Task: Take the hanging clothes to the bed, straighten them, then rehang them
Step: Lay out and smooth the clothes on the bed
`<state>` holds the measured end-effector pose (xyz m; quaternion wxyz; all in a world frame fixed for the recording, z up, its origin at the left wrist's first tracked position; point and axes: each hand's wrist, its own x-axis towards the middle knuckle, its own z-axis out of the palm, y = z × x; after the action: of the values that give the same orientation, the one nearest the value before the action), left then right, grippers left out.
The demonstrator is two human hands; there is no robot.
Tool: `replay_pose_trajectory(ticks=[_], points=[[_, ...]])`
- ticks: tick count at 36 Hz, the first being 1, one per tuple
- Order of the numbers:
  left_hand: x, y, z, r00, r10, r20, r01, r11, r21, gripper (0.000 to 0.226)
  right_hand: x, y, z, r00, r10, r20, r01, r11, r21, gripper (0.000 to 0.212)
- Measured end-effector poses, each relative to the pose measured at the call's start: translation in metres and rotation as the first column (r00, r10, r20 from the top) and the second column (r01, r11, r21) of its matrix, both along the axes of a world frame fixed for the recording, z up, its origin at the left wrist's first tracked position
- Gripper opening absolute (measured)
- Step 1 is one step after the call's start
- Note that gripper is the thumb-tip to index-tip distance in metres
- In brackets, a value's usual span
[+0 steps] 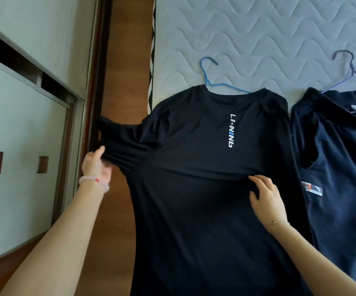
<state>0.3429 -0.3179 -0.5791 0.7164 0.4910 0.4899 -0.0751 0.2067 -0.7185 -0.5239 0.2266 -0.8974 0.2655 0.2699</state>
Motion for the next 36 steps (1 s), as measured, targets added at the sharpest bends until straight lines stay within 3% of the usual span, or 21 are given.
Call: replay_pose_trajectory(ticks=[5,8,10,12,16,19,21,28,30,33,36], points=[[-0.021,-0.003,0.002,0.976,-0.153,-0.157,0.195,0.933,0.303,0.031,0.001,-0.004,0.006,1.0,-0.002,0.017,0.001,0.999,0.049,0.051],[-0.027,-0.034,0.021,0.895,-0.287,-0.341,0.438,0.708,0.555,0.03,-0.001,-0.013,0.015,0.995,-0.07,0.069,0.064,0.994,0.084,0.048],[-0.033,-0.063,0.033,0.847,-0.422,-0.323,0.526,0.58,0.622,0.026,-0.003,-0.023,0.022,0.979,-0.142,0.148,0.133,0.989,0.068,0.043],[-0.042,-0.095,0.04,0.736,-0.617,-0.278,0.61,0.426,0.668,0.022,-0.005,-0.037,0.029,0.949,-0.224,0.223,0.219,0.975,0.049,0.038],[-0.062,-0.161,0.05,0.381,-0.875,-0.299,0.724,0.081,0.685,0.025,-0.011,-0.074,0.03,0.905,-0.348,0.245,0.35,0.936,0.037,0.036],[-0.076,-0.205,0.051,0.164,-0.912,-0.377,0.738,-0.14,0.66,0.033,-0.013,-0.097,0.02,0.912,-0.365,0.188,0.361,0.931,0.058,0.039],[-0.081,-0.225,0.049,0.115,-0.883,-0.454,0.698,-0.254,0.669,0.039,-0.013,-0.105,0.016,0.933,-0.334,0.137,0.325,0.942,0.08,0.041],[-0.094,-0.247,0.046,0.073,-0.786,-0.614,0.66,-0.424,0.621,0.05,-0.008,-0.099,0.013,0.96,-0.25,0.123,0.231,0.961,0.151,0.038],[-0.092,-0.253,0.05,0.074,-0.767,-0.637,0.696,-0.417,0.584,0.049,-0.008,-0.091,0.013,0.968,-0.208,0.138,0.184,0.969,0.166,0.039],[-0.074,-0.276,0.064,0.177,-0.799,-0.575,0.774,-0.248,0.583,0.044,-0.012,-0.077,0.012,0.982,-0.122,0.147,0.096,0.98,0.174,0.042],[-0.049,-0.31,0.069,0.265,-0.875,-0.405,0.799,-0.036,0.601,0.041,-0.017,-0.056,0.013,0.983,-0.05,0.179,0.018,0.984,0.176,0.037]])
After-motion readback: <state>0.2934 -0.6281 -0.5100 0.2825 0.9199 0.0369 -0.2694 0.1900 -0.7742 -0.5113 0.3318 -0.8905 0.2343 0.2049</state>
